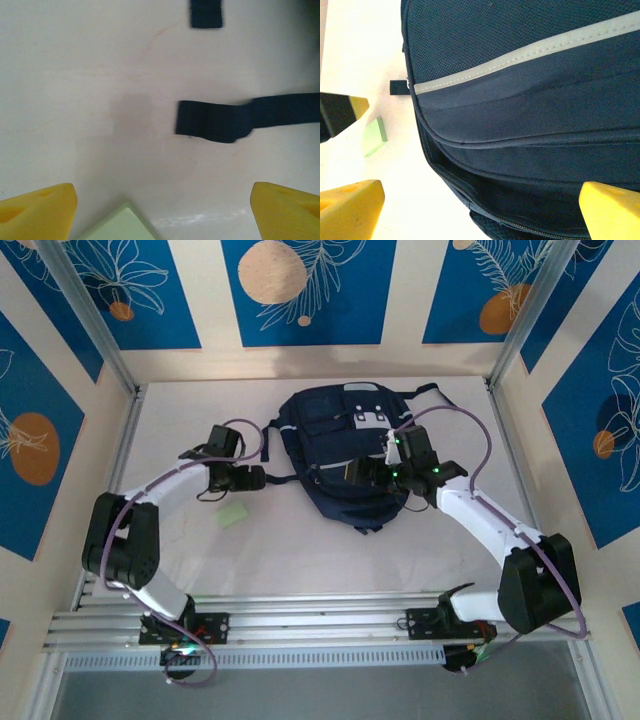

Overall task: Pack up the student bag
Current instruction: Pick up the loose stationery from the bottom-left of the table.

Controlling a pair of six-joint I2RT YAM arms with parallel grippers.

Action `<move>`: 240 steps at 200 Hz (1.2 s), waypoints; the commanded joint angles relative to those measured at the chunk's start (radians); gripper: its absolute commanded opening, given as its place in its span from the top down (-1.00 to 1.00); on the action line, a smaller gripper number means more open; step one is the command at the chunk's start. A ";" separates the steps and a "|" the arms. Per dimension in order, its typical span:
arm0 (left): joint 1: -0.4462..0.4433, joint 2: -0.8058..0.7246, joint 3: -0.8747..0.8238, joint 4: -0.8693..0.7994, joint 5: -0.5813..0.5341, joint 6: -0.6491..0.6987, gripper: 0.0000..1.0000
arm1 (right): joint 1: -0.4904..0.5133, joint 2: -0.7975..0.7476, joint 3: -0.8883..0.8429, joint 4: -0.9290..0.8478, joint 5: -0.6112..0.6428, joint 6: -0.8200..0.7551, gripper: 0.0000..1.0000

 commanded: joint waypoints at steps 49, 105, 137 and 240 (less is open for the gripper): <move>0.062 0.068 -0.080 0.029 0.066 -0.028 -0.77 | 0.015 0.000 -0.003 0.003 0.050 0.014 -1.00; 0.047 -0.061 -0.181 -0.067 0.115 -0.059 -0.76 | 0.015 0.018 -0.014 0.040 0.053 0.030 -0.99; 0.032 -0.153 -0.245 -0.148 0.164 -0.080 -0.75 | 0.015 0.022 -0.018 0.050 0.054 0.031 -0.99; -0.113 -0.094 -0.209 -0.262 -0.119 -0.066 -0.64 | 0.013 0.012 -0.023 0.058 0.061 0.035 -0.99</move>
